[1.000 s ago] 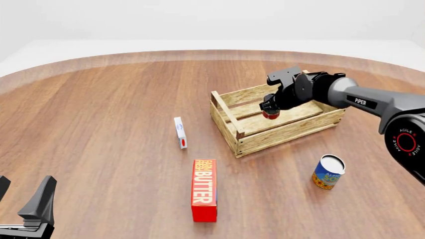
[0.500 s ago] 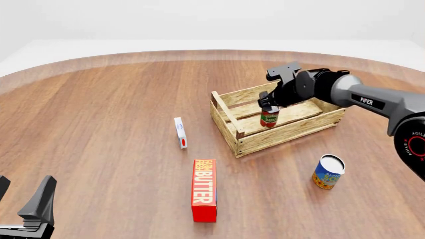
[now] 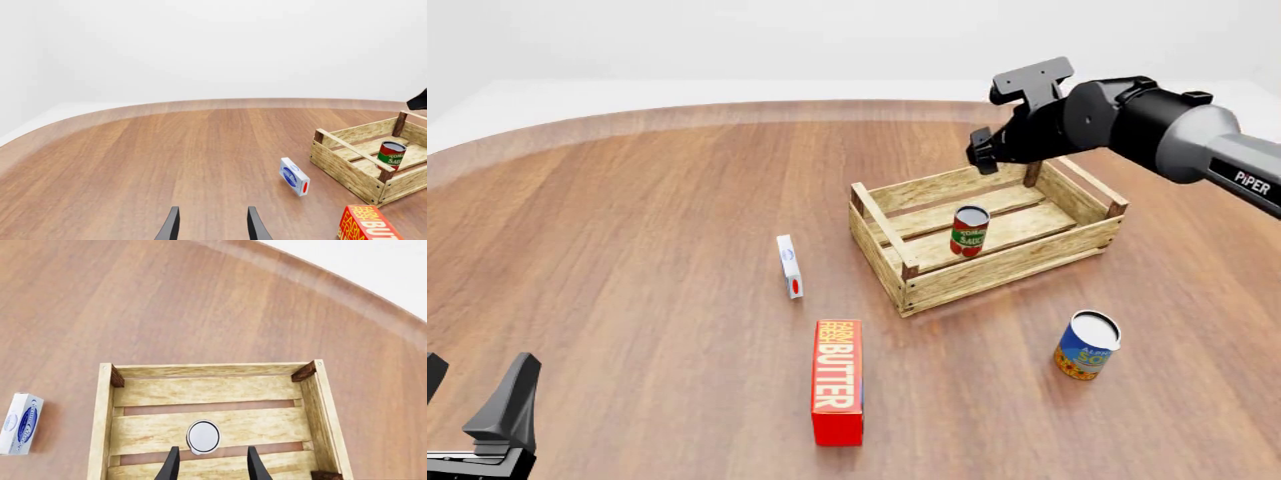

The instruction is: Pick up the tomato sauce, and put it in the wooden tray.

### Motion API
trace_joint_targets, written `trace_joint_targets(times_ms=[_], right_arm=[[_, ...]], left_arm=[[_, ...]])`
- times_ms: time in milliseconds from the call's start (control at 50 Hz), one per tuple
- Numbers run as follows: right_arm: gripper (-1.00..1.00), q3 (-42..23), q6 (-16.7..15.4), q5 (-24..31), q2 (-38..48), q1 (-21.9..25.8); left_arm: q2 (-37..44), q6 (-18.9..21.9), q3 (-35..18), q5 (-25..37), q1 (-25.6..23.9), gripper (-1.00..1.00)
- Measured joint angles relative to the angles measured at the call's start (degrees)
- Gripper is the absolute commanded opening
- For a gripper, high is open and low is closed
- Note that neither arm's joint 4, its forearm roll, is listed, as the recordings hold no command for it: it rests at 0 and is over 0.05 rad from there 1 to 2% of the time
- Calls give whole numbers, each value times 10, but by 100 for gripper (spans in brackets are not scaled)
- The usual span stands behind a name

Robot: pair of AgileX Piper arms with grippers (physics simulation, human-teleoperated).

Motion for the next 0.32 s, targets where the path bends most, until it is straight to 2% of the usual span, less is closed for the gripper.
trace_joint_targets(times_ms=[320], right_arm=[[100,1,3,2,-15,4]], left_arm=[[0,0,0,0,0,100]])
